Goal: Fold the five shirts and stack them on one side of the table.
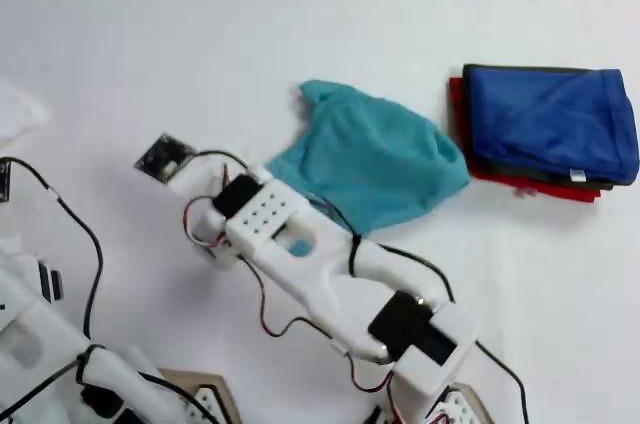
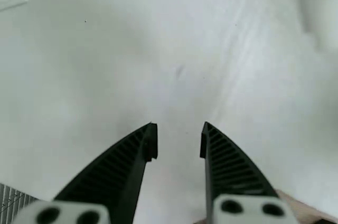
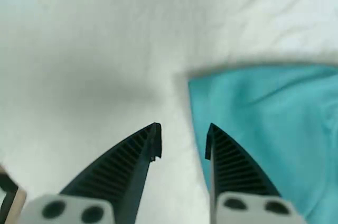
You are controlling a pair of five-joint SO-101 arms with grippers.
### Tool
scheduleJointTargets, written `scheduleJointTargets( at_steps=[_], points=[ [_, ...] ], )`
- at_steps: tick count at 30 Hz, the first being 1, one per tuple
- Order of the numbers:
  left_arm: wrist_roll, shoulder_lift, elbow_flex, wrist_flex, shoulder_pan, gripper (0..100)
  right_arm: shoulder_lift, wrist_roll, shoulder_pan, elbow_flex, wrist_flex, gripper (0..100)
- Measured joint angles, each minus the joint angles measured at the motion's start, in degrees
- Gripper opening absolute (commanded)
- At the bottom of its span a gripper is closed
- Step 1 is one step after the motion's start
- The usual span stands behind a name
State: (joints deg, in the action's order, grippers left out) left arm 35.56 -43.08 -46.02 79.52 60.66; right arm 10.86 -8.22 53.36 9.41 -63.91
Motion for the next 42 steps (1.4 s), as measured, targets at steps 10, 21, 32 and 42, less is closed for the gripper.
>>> scheduleJointTargets(
  at_steps=[10, 21, 32, 42],
  points=[
    [0.00, 0.00, 0.00, -0.18, 0.00, 15, 8.35, 0.00, -3.08, -1.05, 5.01, 14.4],
    [0.00, 0.00, 0.00, -0.18, 0.00, 15, 17.41, 0.00, -5.80, -10.81, 2.02, 0.5],
    [0.00, 0.00, -2.29, -0.18, 0.00, 15, 14.86, -0.79, -8.00, -12.13, -0.53, 1.9],
    [0.00, 0.00, -4.31, -1.58, 0.00, 15, -14.95, -8.18, -11.34, -17.41, -8.00, 1.9]
  ],
)
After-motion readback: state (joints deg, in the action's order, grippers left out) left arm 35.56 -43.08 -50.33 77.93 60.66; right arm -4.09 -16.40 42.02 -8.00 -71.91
